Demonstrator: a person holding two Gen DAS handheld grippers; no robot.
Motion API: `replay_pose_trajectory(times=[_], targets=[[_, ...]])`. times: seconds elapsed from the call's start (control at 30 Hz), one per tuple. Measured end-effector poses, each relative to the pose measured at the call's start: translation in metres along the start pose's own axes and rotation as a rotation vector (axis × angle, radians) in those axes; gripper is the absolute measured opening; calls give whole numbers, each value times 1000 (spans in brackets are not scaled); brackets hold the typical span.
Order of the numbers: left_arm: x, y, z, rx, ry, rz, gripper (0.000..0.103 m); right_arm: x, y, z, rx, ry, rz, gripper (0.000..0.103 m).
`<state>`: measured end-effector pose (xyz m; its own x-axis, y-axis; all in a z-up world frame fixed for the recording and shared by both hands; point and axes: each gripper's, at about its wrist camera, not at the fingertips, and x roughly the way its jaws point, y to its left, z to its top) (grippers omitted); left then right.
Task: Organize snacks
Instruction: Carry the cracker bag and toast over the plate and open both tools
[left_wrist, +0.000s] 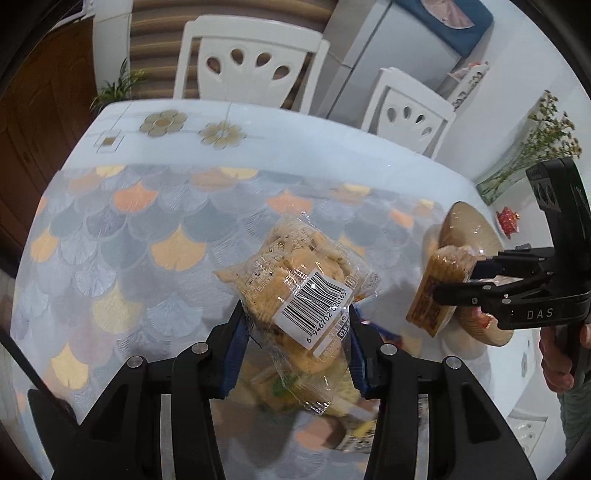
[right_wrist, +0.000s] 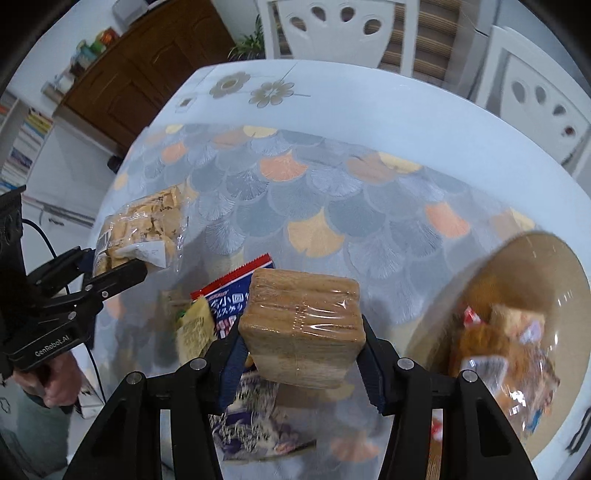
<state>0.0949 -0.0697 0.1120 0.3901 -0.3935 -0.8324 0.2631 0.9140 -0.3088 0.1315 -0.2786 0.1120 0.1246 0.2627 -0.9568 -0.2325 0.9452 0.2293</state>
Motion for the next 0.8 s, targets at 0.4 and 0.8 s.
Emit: replay_pose_trajectory(times=[0.4, 0.8], targets=[[-10, -90, 15, 115, -69, -55, 44, -92, -49, -54, 108, -132, -53, 53], [3, -188, 38, 223, -97, -140, 44, -166, -147, -99, 273, -218, -188, 53]])
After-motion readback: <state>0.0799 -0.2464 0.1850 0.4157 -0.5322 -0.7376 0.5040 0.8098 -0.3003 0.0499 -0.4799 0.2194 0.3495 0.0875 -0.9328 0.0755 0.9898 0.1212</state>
